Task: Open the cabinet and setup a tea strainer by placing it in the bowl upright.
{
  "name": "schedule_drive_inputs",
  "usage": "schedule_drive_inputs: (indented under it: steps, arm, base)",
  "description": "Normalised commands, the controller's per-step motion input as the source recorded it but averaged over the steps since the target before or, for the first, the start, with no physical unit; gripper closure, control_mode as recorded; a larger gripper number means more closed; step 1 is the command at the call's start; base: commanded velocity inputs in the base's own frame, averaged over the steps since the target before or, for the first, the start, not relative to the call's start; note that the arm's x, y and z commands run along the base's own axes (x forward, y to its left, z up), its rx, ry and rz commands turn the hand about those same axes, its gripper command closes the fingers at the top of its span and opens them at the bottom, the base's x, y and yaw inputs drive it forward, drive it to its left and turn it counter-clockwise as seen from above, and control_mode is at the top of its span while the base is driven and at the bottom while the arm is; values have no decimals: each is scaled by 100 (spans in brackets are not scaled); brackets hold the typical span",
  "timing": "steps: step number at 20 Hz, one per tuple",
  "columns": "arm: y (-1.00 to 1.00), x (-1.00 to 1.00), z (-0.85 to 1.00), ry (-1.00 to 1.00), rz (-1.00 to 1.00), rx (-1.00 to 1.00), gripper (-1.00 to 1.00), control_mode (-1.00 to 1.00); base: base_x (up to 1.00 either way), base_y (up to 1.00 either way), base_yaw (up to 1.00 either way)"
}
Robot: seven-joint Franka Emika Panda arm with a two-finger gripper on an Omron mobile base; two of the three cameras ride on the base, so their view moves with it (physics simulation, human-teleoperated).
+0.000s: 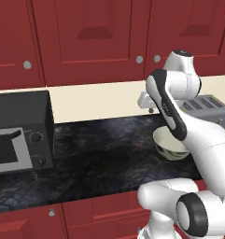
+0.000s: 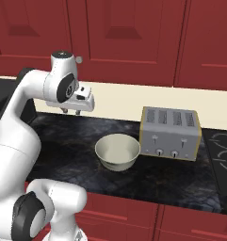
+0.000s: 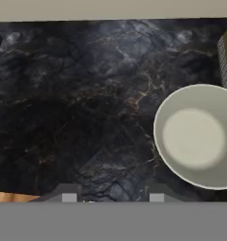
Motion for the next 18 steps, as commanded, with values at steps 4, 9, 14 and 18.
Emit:
schedule_drive_inputs:
  steps: [4, 9, 14, 18]
  arm:
    - [0, -21, 4, -10, 0, -3, -100, -100]
    - [-6, -10, 72, -26, -2, -7, -100, -100]
    - [0, -7, 100, -27, -11, 0, -100, -100]
    - [0, 0, 100, -30, -13, 0, -100, -100]
  base:
    - [0, 0, 0]
    - [0, 0, 0]
    - [0, 0, 0]
    - [0, 0, 0]
